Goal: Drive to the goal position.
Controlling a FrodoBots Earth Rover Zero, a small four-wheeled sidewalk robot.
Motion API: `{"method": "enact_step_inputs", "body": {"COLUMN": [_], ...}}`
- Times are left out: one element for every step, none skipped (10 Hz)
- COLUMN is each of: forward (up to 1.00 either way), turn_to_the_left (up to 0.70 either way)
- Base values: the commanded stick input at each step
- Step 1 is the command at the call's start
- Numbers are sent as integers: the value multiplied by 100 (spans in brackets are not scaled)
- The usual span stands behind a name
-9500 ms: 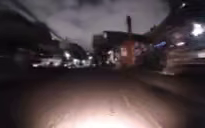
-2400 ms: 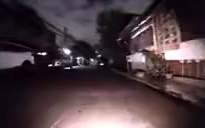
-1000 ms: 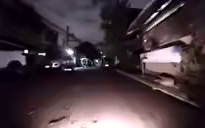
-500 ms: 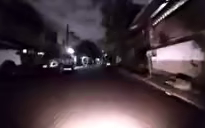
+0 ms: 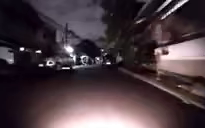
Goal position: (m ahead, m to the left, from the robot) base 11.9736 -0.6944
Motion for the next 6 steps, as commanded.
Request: {"method": "enact_step_inputs", "body": {"forward": [100,100,100,100,100,100], "turn_to_the_left": [0,0,0,0,0,27]}}
